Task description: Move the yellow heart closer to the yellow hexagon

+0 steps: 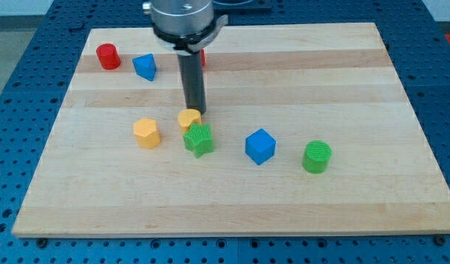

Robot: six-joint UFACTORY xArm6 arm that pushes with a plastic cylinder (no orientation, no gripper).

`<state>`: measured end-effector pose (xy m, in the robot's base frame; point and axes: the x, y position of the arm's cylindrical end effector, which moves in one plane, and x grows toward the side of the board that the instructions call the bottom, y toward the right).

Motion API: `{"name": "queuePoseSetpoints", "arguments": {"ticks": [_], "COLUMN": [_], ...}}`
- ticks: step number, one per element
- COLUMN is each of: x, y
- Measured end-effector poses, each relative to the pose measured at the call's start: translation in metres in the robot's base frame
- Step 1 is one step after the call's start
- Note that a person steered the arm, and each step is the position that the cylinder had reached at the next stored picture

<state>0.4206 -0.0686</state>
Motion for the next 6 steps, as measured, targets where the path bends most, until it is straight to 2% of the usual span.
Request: {"name": "queuePoseSetpoints", "arguments": {"ticks": [2, 5, 6], "x": [0.006, 0.021, 0.024], "y": [0.051, -0.017, -0.011]}}
